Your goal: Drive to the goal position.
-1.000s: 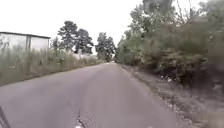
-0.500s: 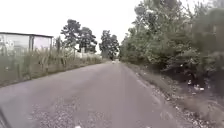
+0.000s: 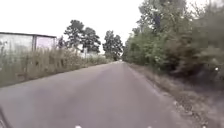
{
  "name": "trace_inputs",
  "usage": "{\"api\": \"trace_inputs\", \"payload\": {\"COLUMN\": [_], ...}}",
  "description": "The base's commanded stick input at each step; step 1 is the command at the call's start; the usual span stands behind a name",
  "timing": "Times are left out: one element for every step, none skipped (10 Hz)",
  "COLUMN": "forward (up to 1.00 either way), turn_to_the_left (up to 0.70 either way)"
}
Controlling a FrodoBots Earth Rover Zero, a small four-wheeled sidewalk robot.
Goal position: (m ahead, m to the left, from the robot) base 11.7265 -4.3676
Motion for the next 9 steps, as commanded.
{"api": "trace_inputs", "payload": {"forward": [1.00, 1.00, 1.00, 1.00, 1.00, 1.00, 1.00, 1.00, 1.00], "turn_to_the_left": [-0.03, -0.03, -0.06, -0.09, -0.12, -0.15, -0.16, -0.16, -0.16]}}
